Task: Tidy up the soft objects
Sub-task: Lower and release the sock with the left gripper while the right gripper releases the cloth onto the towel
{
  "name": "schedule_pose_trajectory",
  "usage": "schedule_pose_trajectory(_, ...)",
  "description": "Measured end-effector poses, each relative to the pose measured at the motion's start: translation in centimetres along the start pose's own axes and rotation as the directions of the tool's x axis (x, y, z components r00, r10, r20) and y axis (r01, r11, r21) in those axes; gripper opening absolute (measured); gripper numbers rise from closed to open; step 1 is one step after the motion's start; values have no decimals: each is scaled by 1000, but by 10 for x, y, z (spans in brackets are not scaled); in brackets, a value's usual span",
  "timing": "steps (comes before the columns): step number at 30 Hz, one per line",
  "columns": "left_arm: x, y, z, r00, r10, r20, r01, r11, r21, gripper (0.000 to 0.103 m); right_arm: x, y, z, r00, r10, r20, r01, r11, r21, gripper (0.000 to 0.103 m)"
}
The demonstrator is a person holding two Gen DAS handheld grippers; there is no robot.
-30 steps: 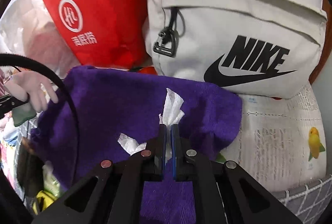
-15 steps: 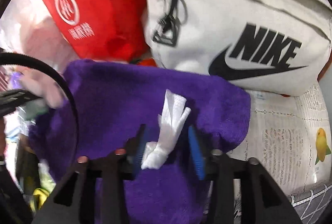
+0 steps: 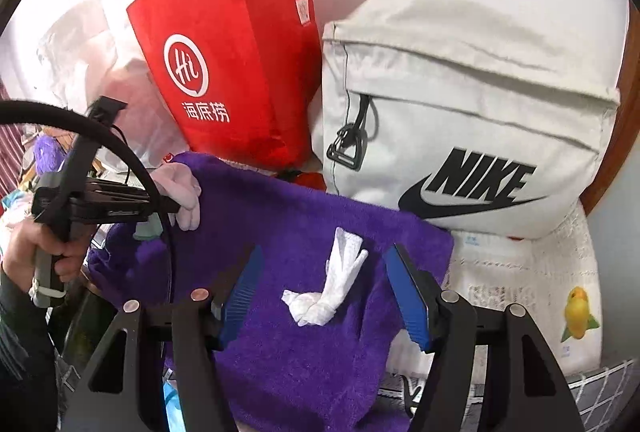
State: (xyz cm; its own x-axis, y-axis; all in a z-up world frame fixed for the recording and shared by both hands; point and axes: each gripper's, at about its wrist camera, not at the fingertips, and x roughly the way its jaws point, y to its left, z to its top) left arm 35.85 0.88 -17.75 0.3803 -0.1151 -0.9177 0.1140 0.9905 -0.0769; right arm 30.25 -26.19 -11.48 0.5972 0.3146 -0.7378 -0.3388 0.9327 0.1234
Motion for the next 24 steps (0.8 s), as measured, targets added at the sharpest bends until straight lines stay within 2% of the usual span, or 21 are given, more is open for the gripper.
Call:
schedule_pose_trajectory(2,2,-1,0,1000,9,-5,-9,1000,-7,17,-3,1,2,1000,-4,7,4,1000,-5,64)
schedule_pose_trajectory(3,1,0,-1,1000,5,-6,-5,1000,-16,21,-6,1,3,1000,-1,11,1,1000,-6,64)
schedule_pose_trajectory(5,-1,0,-1,1000,1,-9,-1,1000,-21,33,-7,1,3,1000,6,18,-6,1000,-5,64)
schedule_pose_trajectory(6,-2,-1,-2,1000,3,-13,-4,1000,-19,43,-9,2,4,1000,8,20,-7,1000,-3,64)
schedule_pose_trajectory(7,-2,-2,-3,1000,13,-16,-13,1000,-18,49,-10,2,3,1000,9,21,-9,1000,0,64)
schedule_pose_trajectory(10,-8,-6,-10,998,62,-19,-62,998,-3,49,-13,4,3,1000,13,25,-13,1000,13,64)
schedule_pose_trajectory(14,-19,-15,-23,998,63,-19,-62,998,20,49,-15,11,3,1000,14,26,-15,1000,12,64)
schedule_pose_trajectory(17,-41,-16,-36,997,63,35,-63,998,3,49,-12,15,4,999,49,5,-50,998,30,64)
schedule_pose_trajectory(21,-82,-15,-57,991,-6,131,10,999,-35,49,-9,28,3,999,44,-17,-43,999,33,64)
schedule_pose_trajectory(24,-115,-12,-75,972,-108,207,119,992,-43,49,-17,43,3,999,45,-3,-45,999,5,64)
